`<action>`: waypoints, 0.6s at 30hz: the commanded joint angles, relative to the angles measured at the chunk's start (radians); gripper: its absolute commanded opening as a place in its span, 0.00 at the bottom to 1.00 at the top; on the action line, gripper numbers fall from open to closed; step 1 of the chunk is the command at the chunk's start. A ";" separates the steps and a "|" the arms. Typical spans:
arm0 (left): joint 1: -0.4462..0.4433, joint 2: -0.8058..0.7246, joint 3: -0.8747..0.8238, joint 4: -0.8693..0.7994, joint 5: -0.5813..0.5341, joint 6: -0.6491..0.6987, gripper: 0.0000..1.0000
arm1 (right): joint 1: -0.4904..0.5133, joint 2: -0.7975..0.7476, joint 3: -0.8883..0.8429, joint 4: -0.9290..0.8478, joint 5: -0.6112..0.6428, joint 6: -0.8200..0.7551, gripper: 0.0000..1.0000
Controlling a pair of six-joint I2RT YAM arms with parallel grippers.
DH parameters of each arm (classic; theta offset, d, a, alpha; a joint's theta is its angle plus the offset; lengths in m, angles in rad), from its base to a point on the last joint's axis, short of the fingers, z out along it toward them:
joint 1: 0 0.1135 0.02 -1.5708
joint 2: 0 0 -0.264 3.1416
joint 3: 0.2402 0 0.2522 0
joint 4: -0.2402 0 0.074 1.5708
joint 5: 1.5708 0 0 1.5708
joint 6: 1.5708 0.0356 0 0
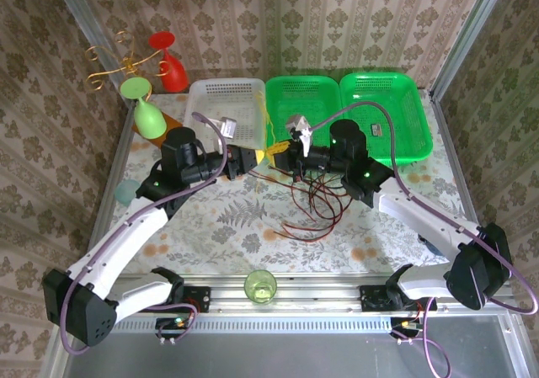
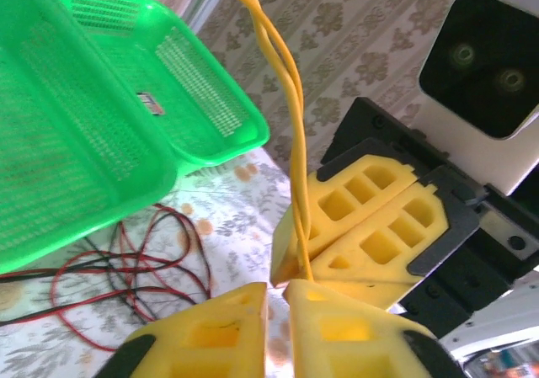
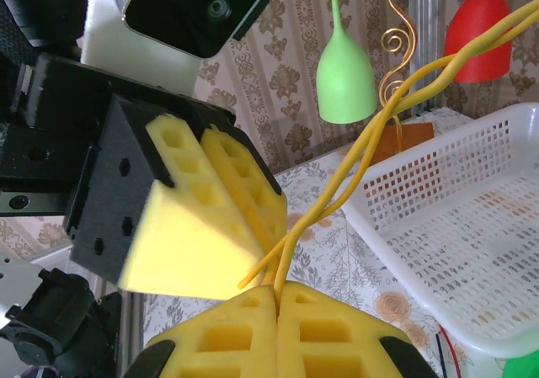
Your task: Untangle the cables
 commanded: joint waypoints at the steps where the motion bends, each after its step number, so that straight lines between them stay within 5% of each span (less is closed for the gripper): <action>1: 0.005 0.010 -0.021 0.171 0.109 -0.088 0.20 | -0.008 -0.031 -0.017 0.008 -0.024 0.012 0.00; 11: 0.011 0.004 -0.020 0.178 0.101 -0.088 0.20 | -0.017 -0.035 -0.014 -0.015 -0.012 0.010 0.00; 18: 0.012 0.025 -0.016 0.206 0.105 -0.101 0.30 | -0.016 -0.031 -0.014 -0.001 -0.037 0.024 0.00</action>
